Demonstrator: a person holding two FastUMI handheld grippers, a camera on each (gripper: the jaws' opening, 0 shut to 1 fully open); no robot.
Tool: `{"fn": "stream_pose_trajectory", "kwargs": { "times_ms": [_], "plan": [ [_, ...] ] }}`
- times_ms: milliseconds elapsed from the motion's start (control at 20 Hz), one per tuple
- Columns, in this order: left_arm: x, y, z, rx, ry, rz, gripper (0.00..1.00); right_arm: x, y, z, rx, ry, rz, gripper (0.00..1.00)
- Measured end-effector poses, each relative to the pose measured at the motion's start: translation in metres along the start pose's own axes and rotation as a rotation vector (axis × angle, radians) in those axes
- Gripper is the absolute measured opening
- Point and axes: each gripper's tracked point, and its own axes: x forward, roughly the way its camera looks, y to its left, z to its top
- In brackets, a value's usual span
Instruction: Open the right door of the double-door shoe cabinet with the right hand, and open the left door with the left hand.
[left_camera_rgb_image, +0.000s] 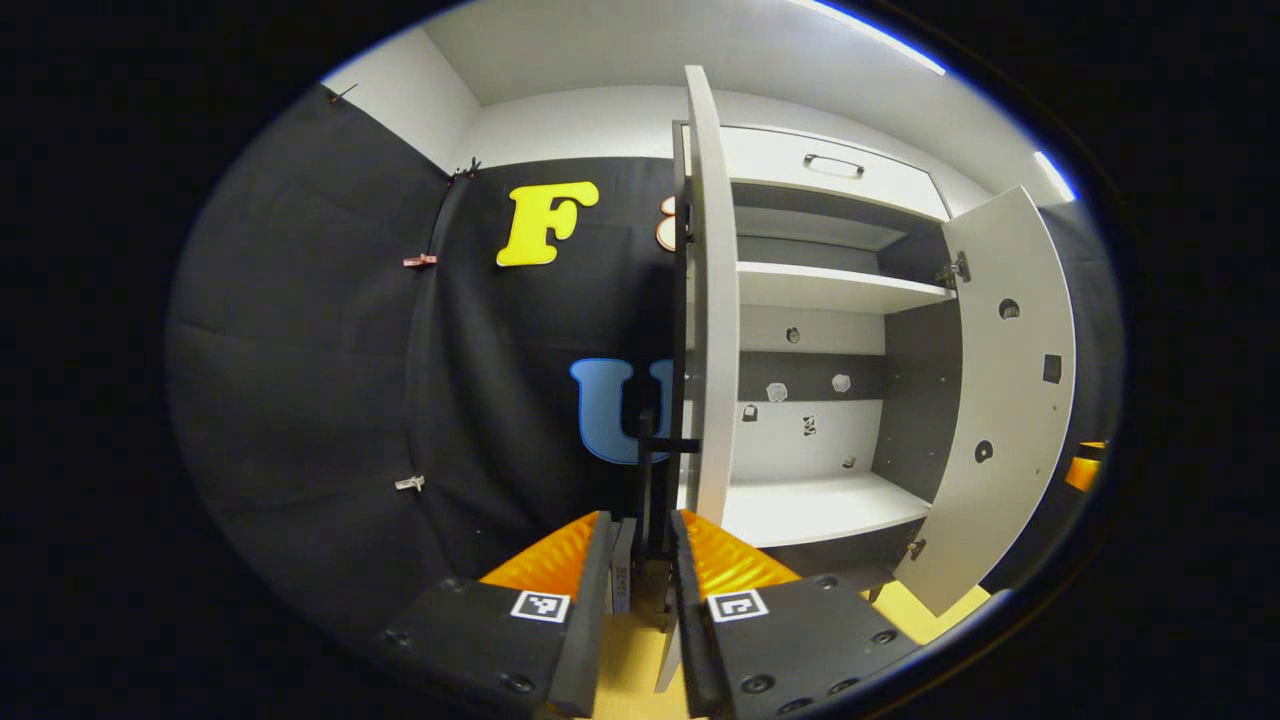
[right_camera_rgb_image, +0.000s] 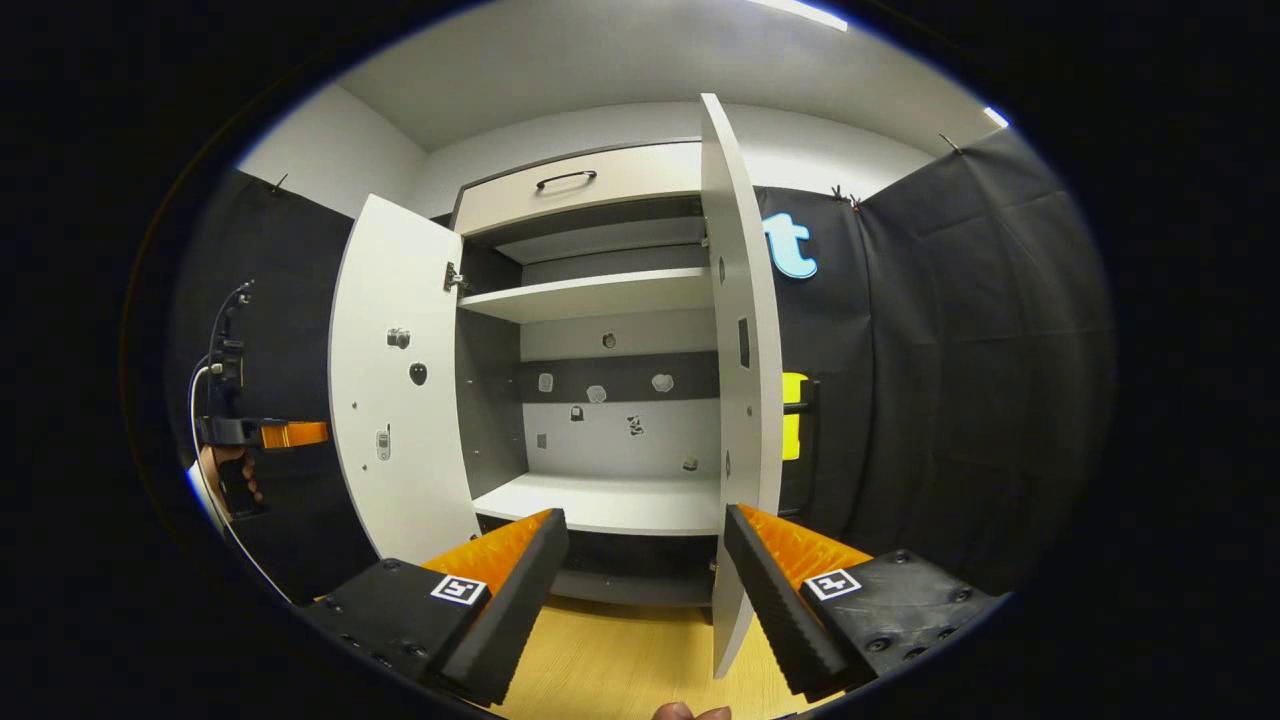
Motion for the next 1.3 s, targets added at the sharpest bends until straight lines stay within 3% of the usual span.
{"fn": "stream_pose_trajectory", "kwargs": {
  "times_ms": [50, 300, 550, 1150, 1300],
  "plan": [
    [-0.005, -0.004, 0.003, 0.009, -0.008, 0.0, 0.42, 0.0, 0.002, 0.001, -0.001, -0.002, 0.001, 0.99],
    [-0.024, -0.031, 0.01, 0.014, -0.032, -0.023, 0.97, 0.003, 0.006, 0.005, 0.002, -0.011, 0.007, 0.99],
    [-0.048, -0.054, 0.015, 0.014, -0.059, -0.017, 0.98, 0.001, 0.003, 0.014, -0.005, -0.033, -0.002, 0.99],
    [-0.073, -0.141, 0.007, -0.032, -0.046, -0.139, 0.98, -0.007, -0.011, 0.038, 0.002, -0.085, -0.039, 0.99],
    [-0.076, -0.147, 0.006, -0.024, -0.052, -0.13, 0.98, -0.01, -0.016, 0.038, 0.006, -0.089, -0.05, 0.99]
  ]
}}
